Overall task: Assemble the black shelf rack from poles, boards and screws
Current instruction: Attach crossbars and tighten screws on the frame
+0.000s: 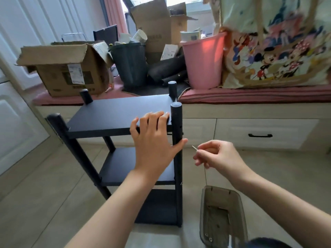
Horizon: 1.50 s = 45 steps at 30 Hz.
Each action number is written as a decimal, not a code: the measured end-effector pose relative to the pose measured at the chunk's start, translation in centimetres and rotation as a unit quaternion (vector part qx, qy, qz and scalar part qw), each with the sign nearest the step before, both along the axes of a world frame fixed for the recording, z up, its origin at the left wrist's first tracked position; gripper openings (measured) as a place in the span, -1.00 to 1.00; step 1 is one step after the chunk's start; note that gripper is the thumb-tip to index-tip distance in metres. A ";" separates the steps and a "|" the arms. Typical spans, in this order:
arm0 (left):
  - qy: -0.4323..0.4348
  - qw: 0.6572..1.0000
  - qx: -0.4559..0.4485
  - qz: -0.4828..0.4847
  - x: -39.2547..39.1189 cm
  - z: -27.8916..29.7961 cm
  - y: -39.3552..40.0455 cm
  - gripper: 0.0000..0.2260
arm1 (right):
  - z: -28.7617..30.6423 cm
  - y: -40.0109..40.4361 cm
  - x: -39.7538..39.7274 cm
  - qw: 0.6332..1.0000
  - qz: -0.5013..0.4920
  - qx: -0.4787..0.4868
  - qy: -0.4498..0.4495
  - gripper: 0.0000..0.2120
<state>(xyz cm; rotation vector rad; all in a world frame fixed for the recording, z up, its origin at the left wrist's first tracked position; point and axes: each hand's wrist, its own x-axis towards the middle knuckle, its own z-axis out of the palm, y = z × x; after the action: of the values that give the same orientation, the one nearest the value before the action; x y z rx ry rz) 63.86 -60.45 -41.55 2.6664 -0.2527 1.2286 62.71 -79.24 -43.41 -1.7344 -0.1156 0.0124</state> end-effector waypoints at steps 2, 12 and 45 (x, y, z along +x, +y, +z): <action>0.012 1.000 -0.003 0.005 -0.3 0.2 0.6 -0.31 | 3.3 1.0 -0.7 0.998 -0.017 0.052 -0.016 -0.96; 0.032 0.998 -0.021 -0.052 -2.2 0.5 3.2 -0.26 | 4.9 6.2 -2.4 0.988 -0.074 0.022 -0.135 -0.90; 0.306 0.584 -0.652 -0.374 -1.0 -0.3 3.3 -0.80 | 3.8 6.2 -2.3 0.977 -0.025 0.010 -0.210 -0.90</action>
<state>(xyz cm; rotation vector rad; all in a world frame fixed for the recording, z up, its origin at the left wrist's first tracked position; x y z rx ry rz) 62.86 -57.16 -41.87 1.1855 -0.1828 -0.0297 60.38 -73.01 -39.59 -1.6985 -0.3807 -0.3929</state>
